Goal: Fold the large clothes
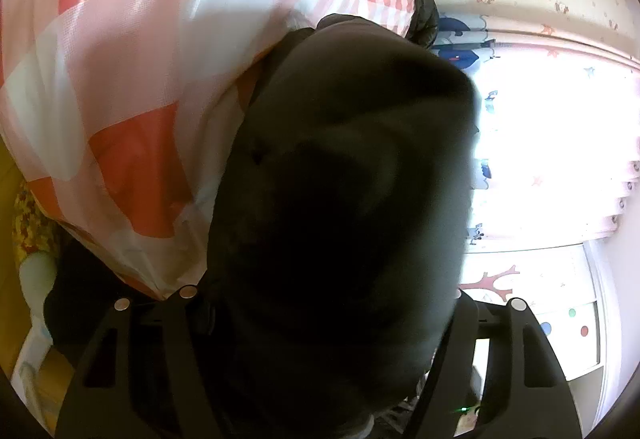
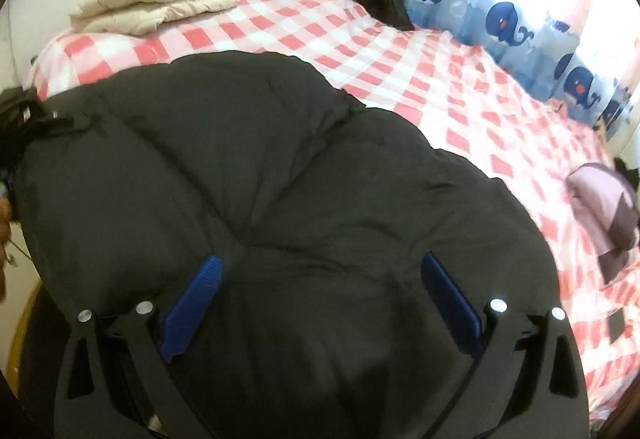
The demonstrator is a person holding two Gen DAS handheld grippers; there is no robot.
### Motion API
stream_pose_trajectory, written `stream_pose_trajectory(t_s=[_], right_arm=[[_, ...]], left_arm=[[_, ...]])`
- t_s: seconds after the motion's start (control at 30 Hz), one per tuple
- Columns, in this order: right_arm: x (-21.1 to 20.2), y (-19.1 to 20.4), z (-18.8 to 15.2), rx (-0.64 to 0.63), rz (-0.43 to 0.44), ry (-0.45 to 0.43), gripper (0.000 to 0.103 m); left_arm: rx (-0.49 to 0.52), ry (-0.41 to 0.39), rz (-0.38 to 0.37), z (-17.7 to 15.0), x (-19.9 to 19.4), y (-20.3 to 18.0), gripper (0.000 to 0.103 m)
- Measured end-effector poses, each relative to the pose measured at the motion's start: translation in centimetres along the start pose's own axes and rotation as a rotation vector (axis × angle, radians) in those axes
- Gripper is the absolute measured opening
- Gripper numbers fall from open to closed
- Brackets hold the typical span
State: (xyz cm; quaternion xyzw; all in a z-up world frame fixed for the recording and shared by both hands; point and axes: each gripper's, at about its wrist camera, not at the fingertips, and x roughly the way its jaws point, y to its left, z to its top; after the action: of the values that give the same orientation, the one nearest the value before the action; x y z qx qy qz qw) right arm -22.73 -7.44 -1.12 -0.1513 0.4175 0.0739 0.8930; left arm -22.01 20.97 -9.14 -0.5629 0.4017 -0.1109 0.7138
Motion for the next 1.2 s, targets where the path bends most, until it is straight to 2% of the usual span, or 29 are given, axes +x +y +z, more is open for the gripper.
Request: stream_pose_trajectory(t_s=[0.03,0.1,0.2,0.27,0.3,0.43,0.5,0.57,0.63,0.7,0.8,0.87,0.93,1.0,1.03,1.1,1.2], right_arm=[[0.9,0.6,-0.6,-0.026,0.001,0.031,0.096],[1.4,0.6,-1.3,-0.017,0.012,0.034,0.096],[-0.4,0.6,-1.1,-0.009,-0.01,-0.039,0.096],[0.7,1.1,-1.8,-0.026,-0.003,0.001,0.096],[2.2,1.2,-2.1,-0.021,0.016,0.029,0.096],[3.2,1.8,-2.8,-0.01,0.009,0.005,0.097],[3.0,1.5,-3.1,0.01,0.027,-0.006,0.097],[2.6,0.3,-3.3,0.058,0.091,-0.023,0.097],[2.1,-2.0,-3.7,0.15,0.203,-0.034,0.097],[1.8,-3.8,-3.9,0.221,0.312,-0.032,0.097],[0.4,-8.8,-5.2,0.407,0.596,-0.046,0.096],[-0.8,-12.5,-7.1,0.554,0.715,-0.101,0.096],[-2.4,-18.6,-11.2,0.768,0.852,-0.204,0.096],[-3.5,-23.2,-14.4,0.904,0.841,-0.253,0.096],[-4.4,-25.7,-15.8,0.94,0.804,-0.283,0.096],[-6.4,-29.1,-16.7,0.94,0.68,-0.314,0.096],[-9.3,-31.3,-14.5,0.844,0.577,-0.343,0.096]], left_arm=[[0.004,-0.004,0.005,0.3,-0.1,0.0,0.066],[0.018,-0.01,0.01,0.8,-0.1,-0.5,0.064],[0.043,-0.014,-0.011,1.6,0.8,-2.0,0.054],[0.087,-0.023,-0.022,1.5,1.0,-3.7,0.047],[0.135,-0.03,-0.023,1.2,1.2,-5.1,0.046],[0.31,-0.044,-0.021,-0.4,3.1,-10.7,0.04],[0.436,-0.048,-0.008,-1.9,4.1,-14.7,0.039],[0.592,-0.038,0.014,-4.2,5.8,-19.3,0.039],[0.731,-0.018,0.042,-6.9,8.1,-22.9,0.039],[0.914,0.025,0.093,-11.1,11.8,-26.2,0.039],[1.091,0.101,0.141,-16.2,16.8,-28.6,0.039],[1.192,0.163,0.18,-19.5,20.3,-29.0,0.039],[1.298,0.247,0.231,-23.1,24.0,-28.3,0.04],[1.379,0.315,0.284,-26.1,27.6,-27.1,0.042],[1.417,0.337,0.305,-27.3,28.8,-26.6,0.044],[1.493,0.345,0.337,-29.2,30.9,-26.4,0.047],[1.597,0.368,0.393,-32.0,31.9,-25.5,0.061]])
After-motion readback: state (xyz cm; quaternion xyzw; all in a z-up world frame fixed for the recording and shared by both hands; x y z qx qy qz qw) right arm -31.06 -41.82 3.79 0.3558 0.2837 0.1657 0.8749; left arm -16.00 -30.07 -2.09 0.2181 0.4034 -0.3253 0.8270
